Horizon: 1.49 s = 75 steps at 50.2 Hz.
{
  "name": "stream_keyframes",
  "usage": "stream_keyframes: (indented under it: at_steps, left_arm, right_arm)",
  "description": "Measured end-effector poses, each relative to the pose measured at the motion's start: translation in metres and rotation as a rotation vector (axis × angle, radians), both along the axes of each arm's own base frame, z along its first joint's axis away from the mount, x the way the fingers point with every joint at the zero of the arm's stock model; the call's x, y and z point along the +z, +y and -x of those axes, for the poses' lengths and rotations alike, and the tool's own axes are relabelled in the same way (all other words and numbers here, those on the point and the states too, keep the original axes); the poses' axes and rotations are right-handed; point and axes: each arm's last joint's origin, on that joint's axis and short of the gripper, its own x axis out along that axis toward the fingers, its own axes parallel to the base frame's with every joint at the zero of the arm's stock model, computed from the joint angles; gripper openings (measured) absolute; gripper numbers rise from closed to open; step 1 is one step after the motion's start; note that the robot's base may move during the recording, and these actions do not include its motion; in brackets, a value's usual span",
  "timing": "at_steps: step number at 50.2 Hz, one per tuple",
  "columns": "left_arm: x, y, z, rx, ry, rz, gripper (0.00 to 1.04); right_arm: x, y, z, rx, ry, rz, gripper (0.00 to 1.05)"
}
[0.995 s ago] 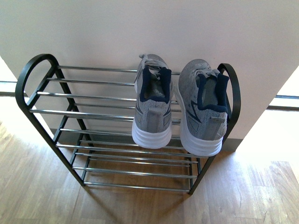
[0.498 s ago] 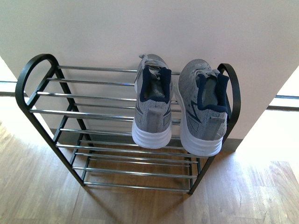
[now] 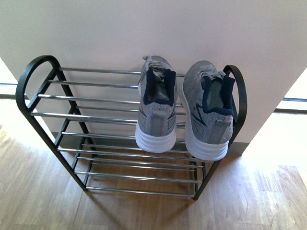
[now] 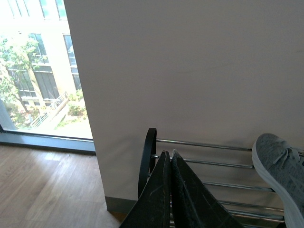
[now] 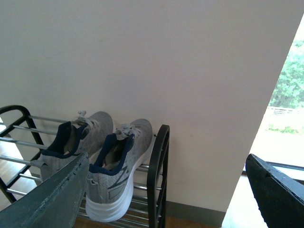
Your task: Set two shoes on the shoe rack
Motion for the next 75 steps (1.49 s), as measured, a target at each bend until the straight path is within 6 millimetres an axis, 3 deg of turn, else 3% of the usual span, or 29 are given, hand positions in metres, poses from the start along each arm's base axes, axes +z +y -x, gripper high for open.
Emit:
stream_keyframes:
  at_steps: [14,40,58,69,75]
  left_arm:
    - [-0.013,0.000,0.017,0.000,0.009,0.000,0.01]
    - [-0.005,0.000,0.043,-0.001,-0.018,0.000,0.01]
    - [-0.004,0.000,0.054,-0.001,-0.021,0.000,0.01]
    - [-0.005,0.000,0.059,-0.001,-0.023,0.000,0.01]
    - [-0.005,0.000,0.062,-0.001,-0.018,0.000,0.01]
  right_arm:
    - [0.000,0.000,0.000,0.000,0.000,0.000,0.95]
    - [0.000,0.000,0.000,0.000,0.000,0.000,0.95]
    - [0.000,0.000,0.000,0.000,0.000,-0.001,0.25]
    - [0.000,0.000,0.000,0.000,0.000,-0.001,0.70]
    - [0.000,0.000,0.000,0.000,0.000,-0.001,0.88]
